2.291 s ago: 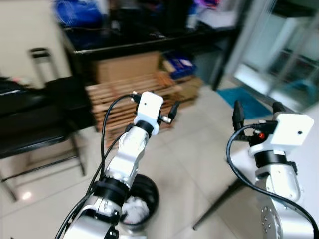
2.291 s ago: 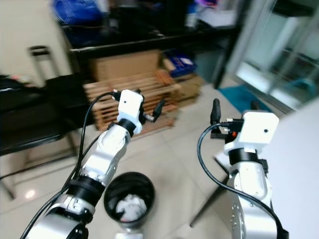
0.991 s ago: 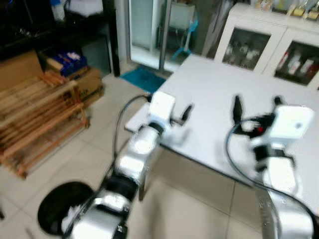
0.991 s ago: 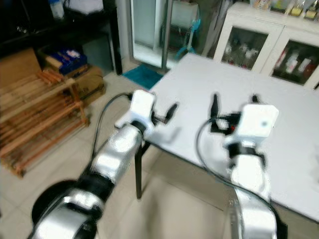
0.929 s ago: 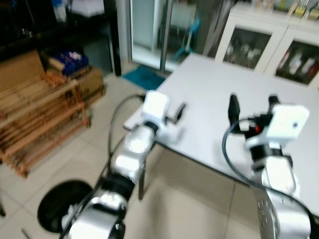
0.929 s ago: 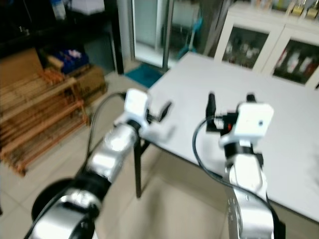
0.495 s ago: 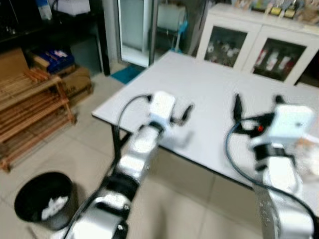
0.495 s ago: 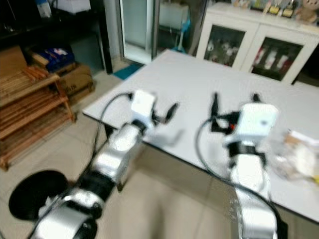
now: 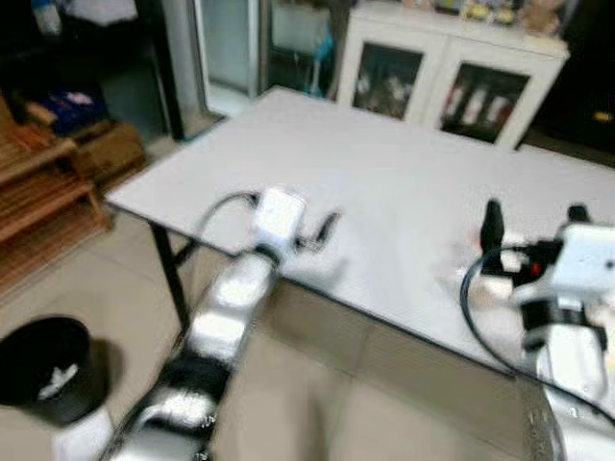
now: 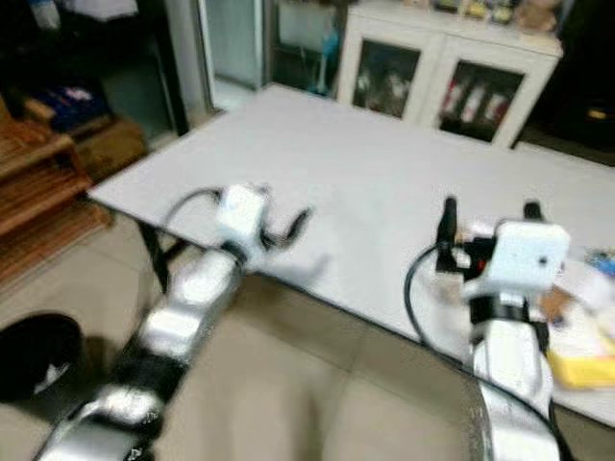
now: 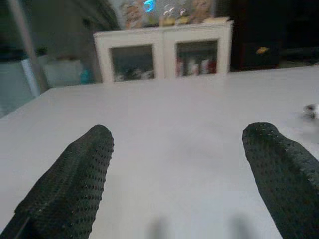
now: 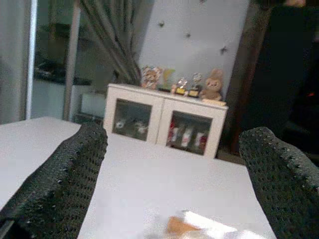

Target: Picking trash to rubbish bin

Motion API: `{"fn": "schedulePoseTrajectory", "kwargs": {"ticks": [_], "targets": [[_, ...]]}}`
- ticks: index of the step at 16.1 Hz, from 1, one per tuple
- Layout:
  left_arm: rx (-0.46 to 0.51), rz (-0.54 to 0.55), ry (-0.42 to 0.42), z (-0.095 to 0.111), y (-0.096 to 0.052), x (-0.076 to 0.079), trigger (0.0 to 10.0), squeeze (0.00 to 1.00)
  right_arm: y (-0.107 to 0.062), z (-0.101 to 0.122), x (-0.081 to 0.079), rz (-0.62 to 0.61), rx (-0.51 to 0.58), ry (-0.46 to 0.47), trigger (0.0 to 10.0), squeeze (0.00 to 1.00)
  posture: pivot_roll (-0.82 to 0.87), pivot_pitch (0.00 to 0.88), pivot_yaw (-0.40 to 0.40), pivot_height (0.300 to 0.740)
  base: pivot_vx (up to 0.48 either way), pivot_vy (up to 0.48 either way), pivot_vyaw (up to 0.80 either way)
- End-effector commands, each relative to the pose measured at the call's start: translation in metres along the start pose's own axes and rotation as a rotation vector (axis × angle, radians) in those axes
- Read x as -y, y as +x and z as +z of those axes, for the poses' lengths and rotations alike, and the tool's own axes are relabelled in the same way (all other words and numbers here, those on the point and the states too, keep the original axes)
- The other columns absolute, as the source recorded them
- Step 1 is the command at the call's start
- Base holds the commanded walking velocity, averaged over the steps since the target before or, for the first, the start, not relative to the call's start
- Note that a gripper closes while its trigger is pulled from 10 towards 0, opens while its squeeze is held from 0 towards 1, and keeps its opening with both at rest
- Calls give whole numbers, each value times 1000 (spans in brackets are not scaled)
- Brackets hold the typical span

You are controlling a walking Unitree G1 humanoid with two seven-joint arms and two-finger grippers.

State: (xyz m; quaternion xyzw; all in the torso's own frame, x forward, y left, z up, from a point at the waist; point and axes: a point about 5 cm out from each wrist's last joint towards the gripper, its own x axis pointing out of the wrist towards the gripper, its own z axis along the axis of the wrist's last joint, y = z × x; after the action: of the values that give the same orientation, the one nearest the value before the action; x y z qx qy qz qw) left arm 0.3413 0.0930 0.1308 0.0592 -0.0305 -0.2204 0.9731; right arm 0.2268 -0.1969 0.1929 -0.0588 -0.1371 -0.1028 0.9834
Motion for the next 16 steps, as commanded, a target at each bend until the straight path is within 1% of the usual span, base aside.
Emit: {"fn": "schedulePoseTrajectory", "kwargs": {"ticks": [1,3,5,9,16], "targets": [[27,-23,6,9,2,5,10000,0,-1,3,7,-29,9,-18,10000,0,102,20,-37,740,0,-405,0],[15,-18,16,6,-3,3,10000,0,-2,3,10,-34,8,-22,10000,0,105,28,-39,740,0,-401,0],[6,-21,14,6,-4,6,10000,0,-3,4,8,-29,8,-22,10000,0,102,33,-43,740,0,-394,0],[8,-39,2,9,-3,13,10000,0,-2,5,7,-24,5,-17,10000,0,95,33,-40,740,0,-396,0],[-2,-45,-1,9,-2,15,10000,0,-1,-1,9,-52,-29,-6,10000,0,91,27,-40,740,0,-393,0]]}}
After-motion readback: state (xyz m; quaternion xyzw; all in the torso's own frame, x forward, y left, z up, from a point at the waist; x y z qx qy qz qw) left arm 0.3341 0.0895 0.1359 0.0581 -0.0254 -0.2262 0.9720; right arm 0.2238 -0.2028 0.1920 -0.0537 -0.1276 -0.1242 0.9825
